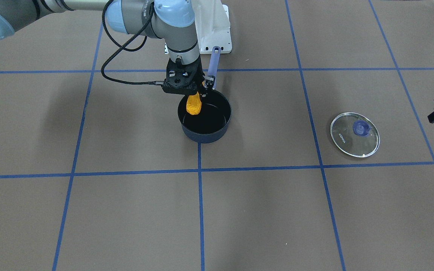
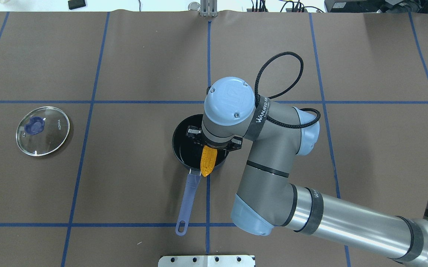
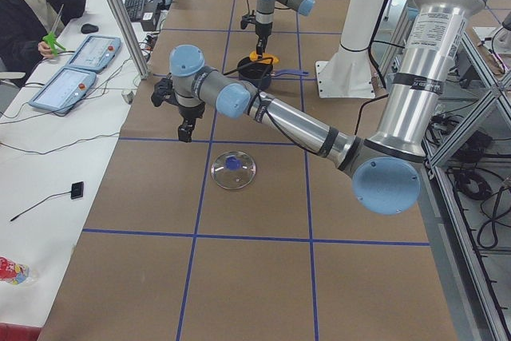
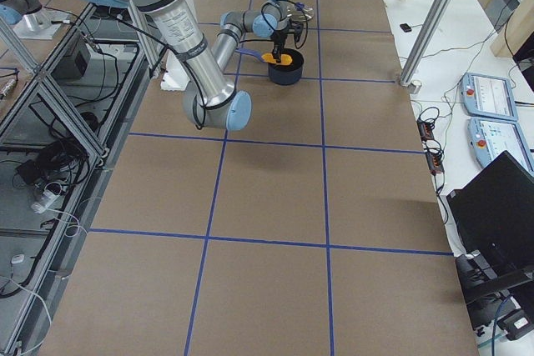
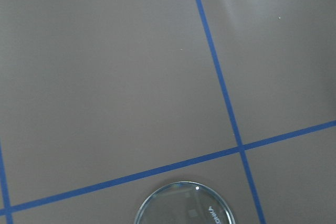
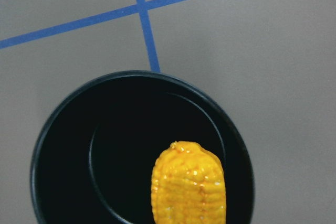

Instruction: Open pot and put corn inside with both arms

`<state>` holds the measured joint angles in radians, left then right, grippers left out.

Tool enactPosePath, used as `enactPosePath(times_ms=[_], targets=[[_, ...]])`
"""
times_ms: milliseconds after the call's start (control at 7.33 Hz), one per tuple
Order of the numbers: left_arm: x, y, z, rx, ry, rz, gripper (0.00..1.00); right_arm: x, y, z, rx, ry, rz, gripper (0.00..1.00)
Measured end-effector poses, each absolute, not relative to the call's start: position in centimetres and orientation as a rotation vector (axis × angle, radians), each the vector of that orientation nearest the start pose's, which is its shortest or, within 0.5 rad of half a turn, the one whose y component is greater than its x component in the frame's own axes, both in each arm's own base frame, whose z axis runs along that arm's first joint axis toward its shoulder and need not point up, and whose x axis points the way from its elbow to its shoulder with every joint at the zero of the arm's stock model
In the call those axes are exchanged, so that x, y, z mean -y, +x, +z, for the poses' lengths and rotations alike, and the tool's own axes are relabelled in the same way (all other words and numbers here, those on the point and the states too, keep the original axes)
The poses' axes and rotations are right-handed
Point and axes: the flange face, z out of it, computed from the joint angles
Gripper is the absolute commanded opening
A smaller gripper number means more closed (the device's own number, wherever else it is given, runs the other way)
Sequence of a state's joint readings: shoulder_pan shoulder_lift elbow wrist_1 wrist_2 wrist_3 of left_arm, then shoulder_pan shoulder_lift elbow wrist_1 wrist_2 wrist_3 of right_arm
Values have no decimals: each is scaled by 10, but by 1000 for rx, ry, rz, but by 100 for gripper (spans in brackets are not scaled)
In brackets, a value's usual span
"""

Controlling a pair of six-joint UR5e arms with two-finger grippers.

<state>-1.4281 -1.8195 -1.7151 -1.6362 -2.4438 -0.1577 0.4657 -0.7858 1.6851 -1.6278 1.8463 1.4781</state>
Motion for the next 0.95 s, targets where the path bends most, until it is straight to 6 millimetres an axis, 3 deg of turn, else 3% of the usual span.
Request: enactPosePath(times_ms=[273,682,818,955], targets=[[592,3,459,-917,305,207,98,408,-575,138,868,-19,231,0],[592,-15,471,-909,324,227,98,423,-578,140,870,5,239,0],[591,-18,472,-908,327,230,98,430,-583,144,877,12,244,21],[591,-18,473,-908,327,231,98,434,-588,146,884,15,247,99]])
